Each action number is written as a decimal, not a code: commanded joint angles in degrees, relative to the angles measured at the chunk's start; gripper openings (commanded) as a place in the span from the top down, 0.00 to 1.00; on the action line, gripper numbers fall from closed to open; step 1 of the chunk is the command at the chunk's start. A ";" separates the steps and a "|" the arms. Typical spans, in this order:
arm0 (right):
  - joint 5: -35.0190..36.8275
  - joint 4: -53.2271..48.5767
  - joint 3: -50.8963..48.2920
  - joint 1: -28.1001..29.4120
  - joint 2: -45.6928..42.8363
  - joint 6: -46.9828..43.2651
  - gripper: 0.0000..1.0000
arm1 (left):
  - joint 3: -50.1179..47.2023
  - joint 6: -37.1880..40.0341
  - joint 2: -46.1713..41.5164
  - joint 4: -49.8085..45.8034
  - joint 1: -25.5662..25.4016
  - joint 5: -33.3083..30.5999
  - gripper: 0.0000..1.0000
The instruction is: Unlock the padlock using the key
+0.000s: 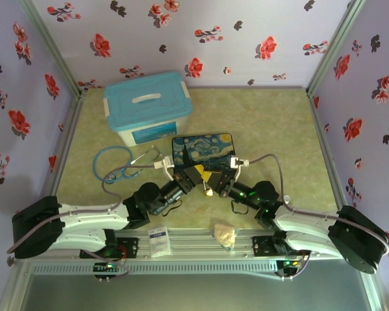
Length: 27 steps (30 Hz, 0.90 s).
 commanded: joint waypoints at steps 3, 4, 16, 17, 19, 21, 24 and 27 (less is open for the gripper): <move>5.58 -10.00 -2.49 -0.25 -8.29 -2.98 1.00 | 3.13 7.53 -6.77 -11.47 0.44 -2.50 0.08; 6.88 -13.48 -2.90 -0.29 -10.56 -3.39 1.00 | 3.96 8.10 -7.97 -15.69 0.60 -3.52 0.01; 29.50 -72.67 0.08 -0.29 -44.70 -4.69 1.00 | 11.50 9.94 2.09 -41.31 1.59 -2.31 0.00; 31.08 -76.40 0.08 -0.33 -46.40 -3.62 1.00 | 12.76 10.56 4.34 -42.26 1.64 -0.93 0.01; 31.60 -79.57 -0.27 -0.36 -48.12 -2.90 1.00 | 14.77 12.18 8.47 -42.44 1.74 1.25 0.04; 31.54 -81.64 -0.02 -0.38 -48.09 -2.26 1.00 | 15.53 13.08 12.14 -40.61 1.85 2.55 0.10; 32.04 -85.19 1.75 -0.33 -46.02 -2.06 1.00 | 16.03 14.11 16.98 -38.10 2.50 3.81 0.15; 31.84 -87.16 3.48 -0.39 -42.51 -2.91 1.00 | 17.83 15.54 21.34 -37.87 3.08 5.11 0.17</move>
